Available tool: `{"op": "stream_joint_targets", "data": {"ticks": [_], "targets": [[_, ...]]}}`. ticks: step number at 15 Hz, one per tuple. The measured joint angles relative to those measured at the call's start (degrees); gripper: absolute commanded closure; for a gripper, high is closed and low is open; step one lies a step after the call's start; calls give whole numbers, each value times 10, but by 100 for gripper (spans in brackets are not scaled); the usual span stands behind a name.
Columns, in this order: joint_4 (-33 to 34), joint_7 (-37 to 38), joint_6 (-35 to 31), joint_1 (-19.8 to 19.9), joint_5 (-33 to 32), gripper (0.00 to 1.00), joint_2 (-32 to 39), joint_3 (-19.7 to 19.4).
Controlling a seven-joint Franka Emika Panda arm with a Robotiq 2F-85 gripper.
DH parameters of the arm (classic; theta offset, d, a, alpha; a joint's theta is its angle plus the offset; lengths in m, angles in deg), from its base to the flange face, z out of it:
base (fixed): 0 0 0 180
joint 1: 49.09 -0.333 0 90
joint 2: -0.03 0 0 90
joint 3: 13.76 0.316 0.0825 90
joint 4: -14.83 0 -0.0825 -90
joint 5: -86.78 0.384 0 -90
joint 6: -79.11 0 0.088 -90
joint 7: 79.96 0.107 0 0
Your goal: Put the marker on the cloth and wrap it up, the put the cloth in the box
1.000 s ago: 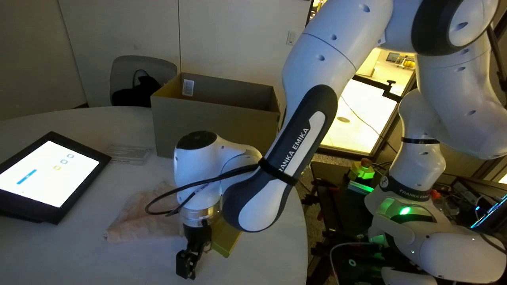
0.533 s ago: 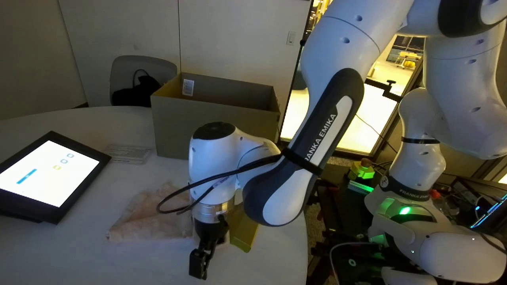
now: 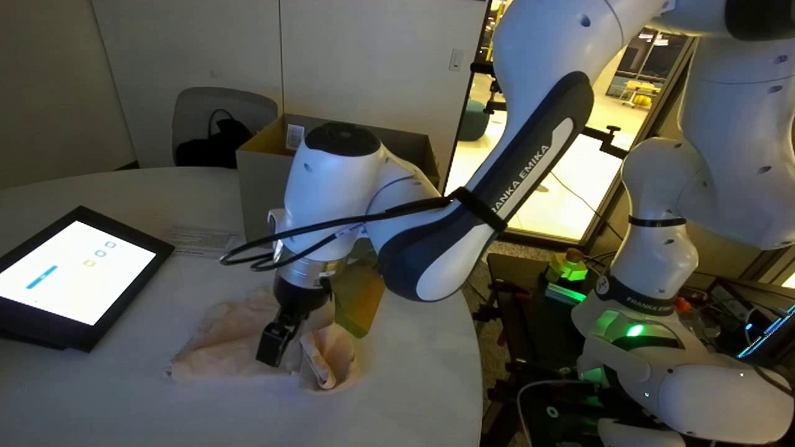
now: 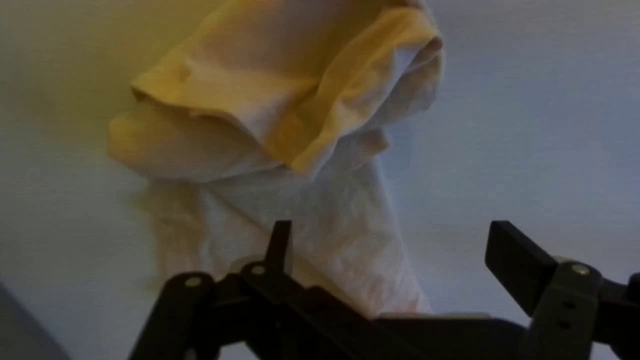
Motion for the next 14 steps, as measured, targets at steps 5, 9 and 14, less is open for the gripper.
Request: {"op": "stream_joint_targets", "data": {"ticks": [5,9,14], "targets": [[90,-24,37,16,-33,0,50,-6],[191,-155,108,73,-29,0,118,37],[332,-348,195,141,-29,0,217,77]]}}
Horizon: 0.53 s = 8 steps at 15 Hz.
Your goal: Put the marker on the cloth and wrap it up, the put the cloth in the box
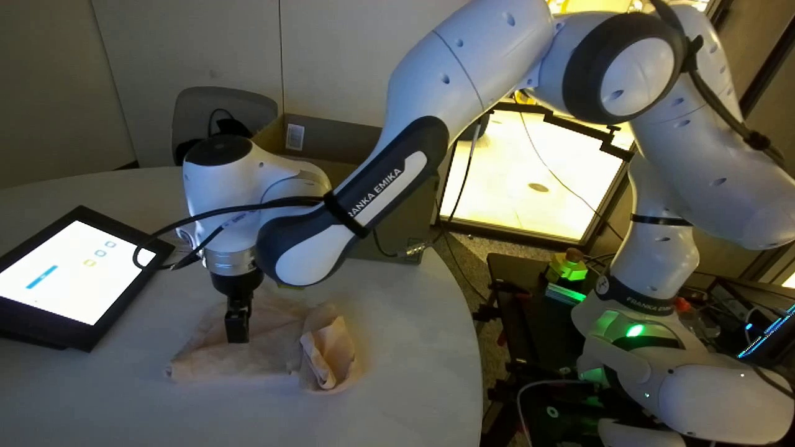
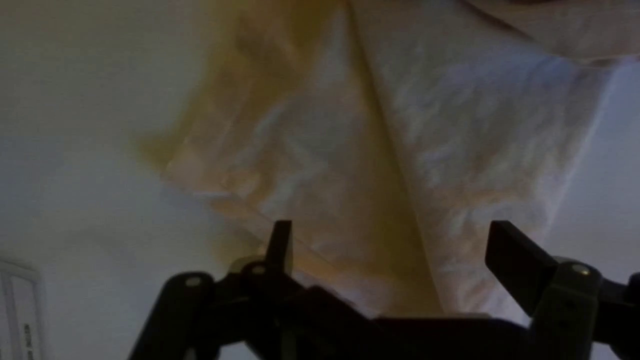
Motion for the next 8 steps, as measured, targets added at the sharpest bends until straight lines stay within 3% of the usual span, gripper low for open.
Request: {"op": "stream_joint_targets", "data": {"ticks": [8], "targets": [[199,-243,98,66,0,0,138,43]]}}
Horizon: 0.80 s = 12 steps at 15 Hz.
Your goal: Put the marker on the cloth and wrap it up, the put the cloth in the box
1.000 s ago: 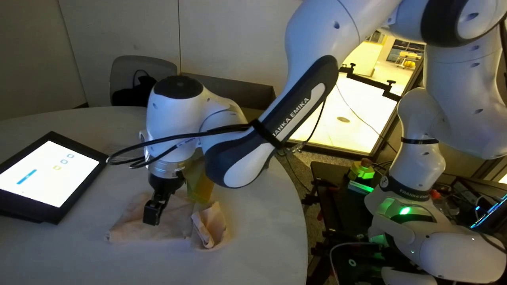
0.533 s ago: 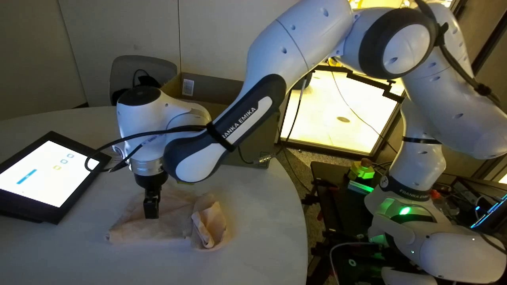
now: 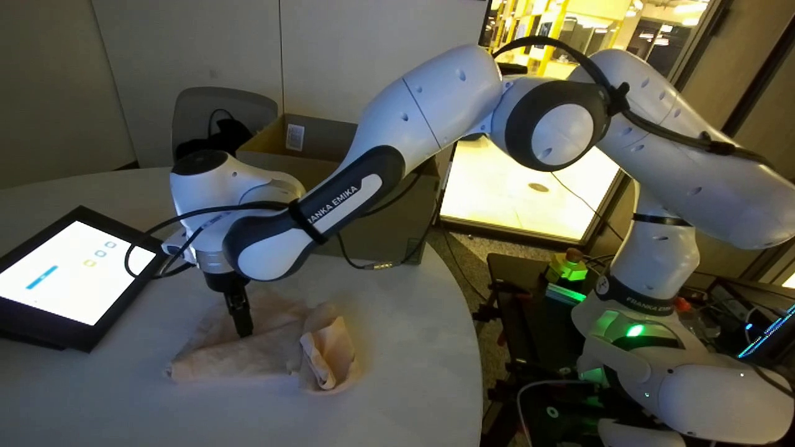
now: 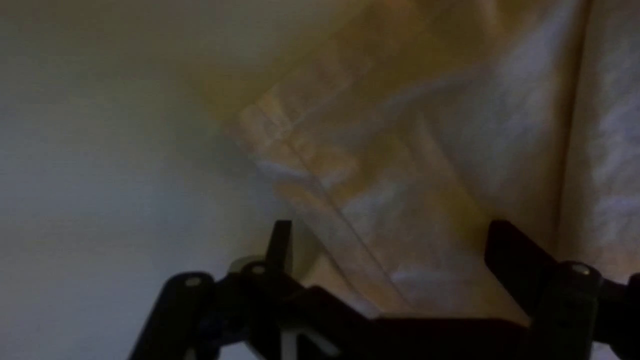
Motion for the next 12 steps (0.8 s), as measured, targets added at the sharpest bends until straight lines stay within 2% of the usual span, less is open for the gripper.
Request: {"op": "stream_joint_targets", "data": {"ticks": [4,8,10,11,12], "targets": [[70,-91,41,15,2,0,42,19],[123,-147,85,18,11,2,71,24],[145,-166,104,18,15,27,81,24],[153,-174,112,18,16,28,85,24],[161,-180,119,17,17,36,89,24]]}}
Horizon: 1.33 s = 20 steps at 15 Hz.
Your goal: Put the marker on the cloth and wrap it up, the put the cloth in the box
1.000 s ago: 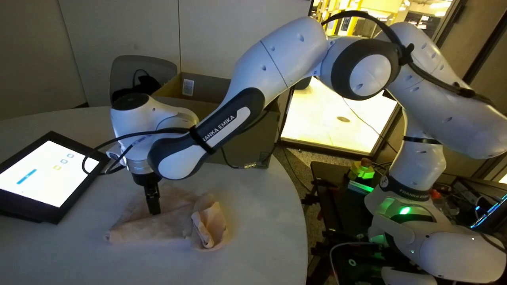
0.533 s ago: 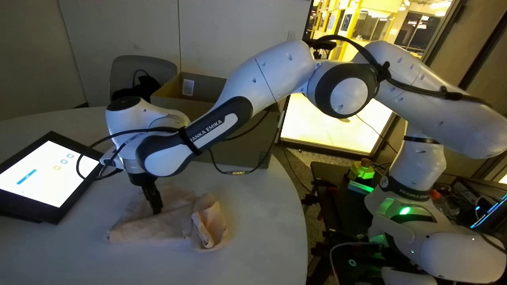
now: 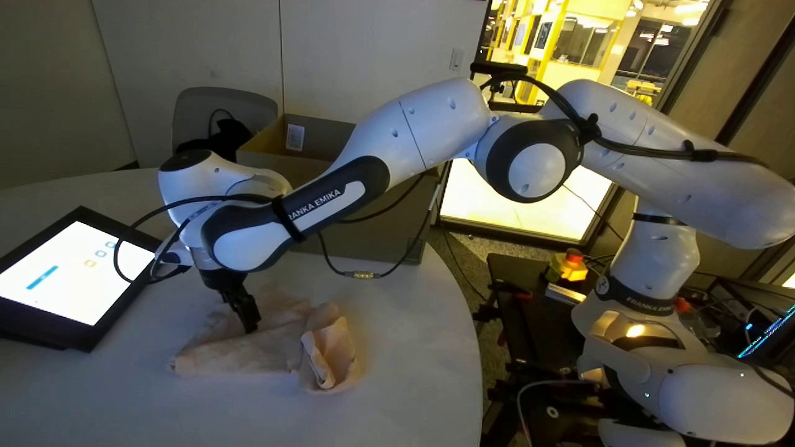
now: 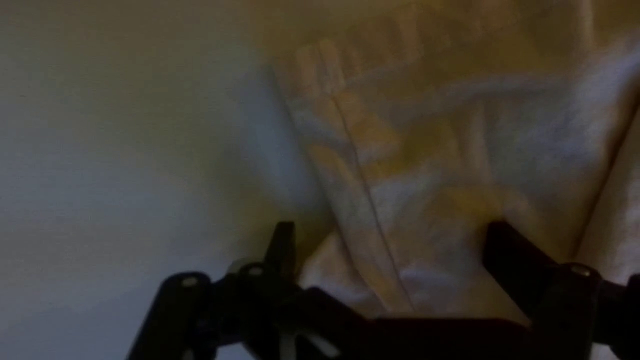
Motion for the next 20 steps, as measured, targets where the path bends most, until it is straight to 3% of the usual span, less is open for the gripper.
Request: {"op": "stream_joint_targets", "data": {"ticks": [6,9,12,20], "targets": [[32,-15,51,-4,2,82,9,0],[39,-15,76,-9,4,88,12,0],[40,-14,98,-13,4,82,12,0],[41,-40,217,-16,4,85,12,16]]}}
